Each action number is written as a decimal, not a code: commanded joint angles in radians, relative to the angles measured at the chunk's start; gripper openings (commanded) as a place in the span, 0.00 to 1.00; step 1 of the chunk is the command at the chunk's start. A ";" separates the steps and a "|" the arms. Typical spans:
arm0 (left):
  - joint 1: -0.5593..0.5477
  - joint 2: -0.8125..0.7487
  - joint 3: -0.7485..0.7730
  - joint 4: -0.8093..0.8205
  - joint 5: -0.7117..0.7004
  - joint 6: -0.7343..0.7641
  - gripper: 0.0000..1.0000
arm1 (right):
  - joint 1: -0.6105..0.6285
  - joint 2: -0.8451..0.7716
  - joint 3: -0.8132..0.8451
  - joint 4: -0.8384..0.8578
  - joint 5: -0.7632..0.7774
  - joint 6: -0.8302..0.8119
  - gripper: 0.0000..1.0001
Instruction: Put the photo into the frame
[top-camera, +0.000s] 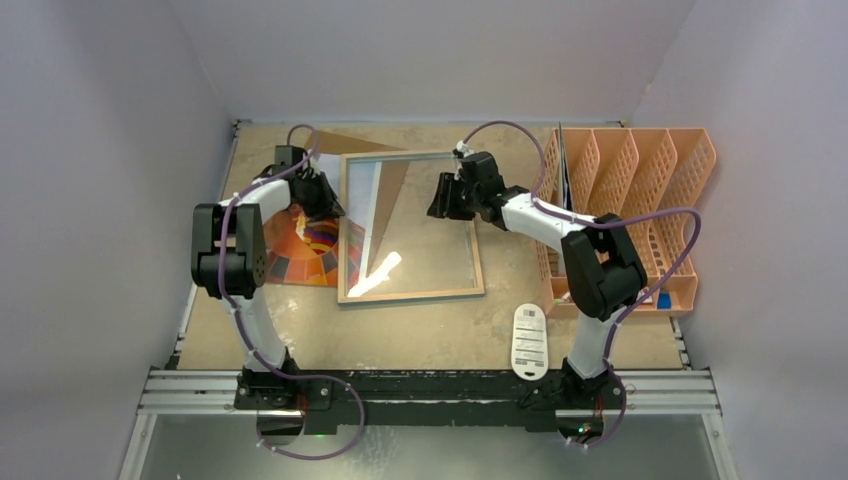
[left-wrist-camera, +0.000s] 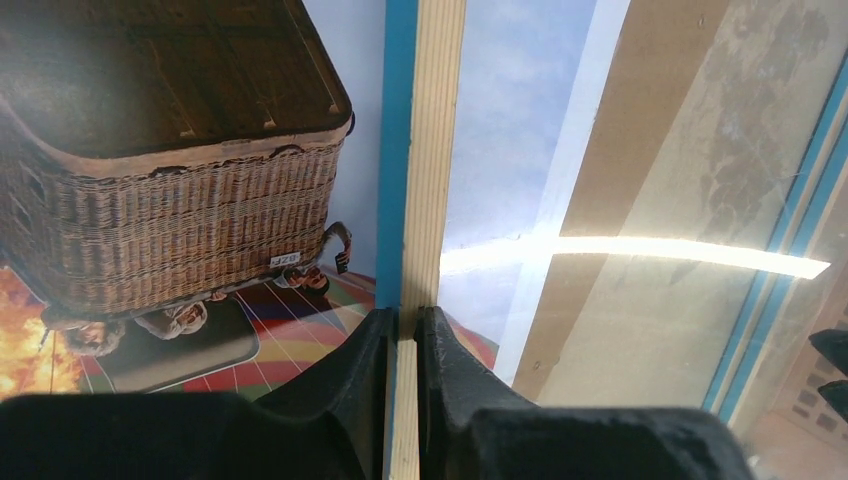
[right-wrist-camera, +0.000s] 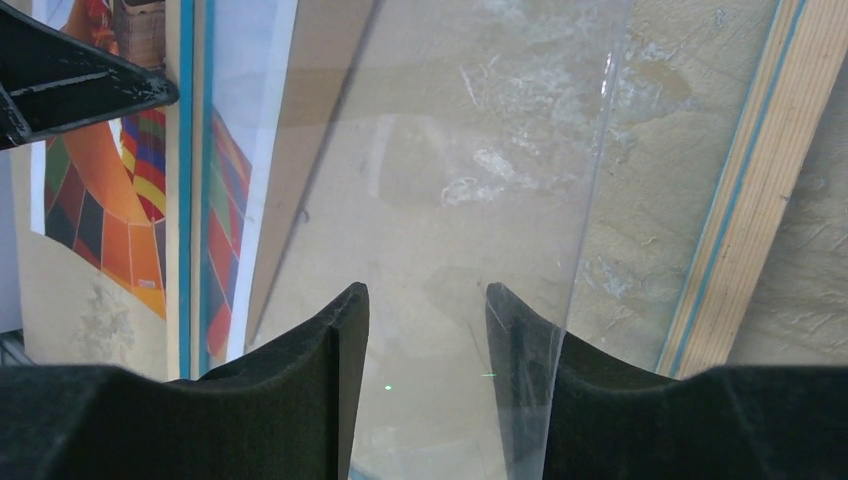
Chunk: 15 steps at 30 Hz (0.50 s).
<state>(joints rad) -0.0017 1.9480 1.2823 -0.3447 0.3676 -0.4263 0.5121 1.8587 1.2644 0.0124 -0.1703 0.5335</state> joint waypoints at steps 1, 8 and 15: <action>-0.013 0.015 -0.037 -0.040 -0.047 0.019 0.12 | 0.014 -0.026 0.043 -0.007 -0.002 -0.014 0.49; -0.031 0.015 -0.035 -0.037 -0.053 0.044 0.24 | 0.016 -0.022 0.038 0.006 -0.009 -0.020 0.49; -0.040 0.010 -0.041 0.000 -0.034 0.036 0.34 | 0.014 -0.004 0.040 -0.005 -0.005 -0.012 0.44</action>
<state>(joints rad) -0.0284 1.9442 1.2678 -0.3260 0.3389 -0.4164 0.5121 1.8587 1.2644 0.0029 -0.1696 0.5301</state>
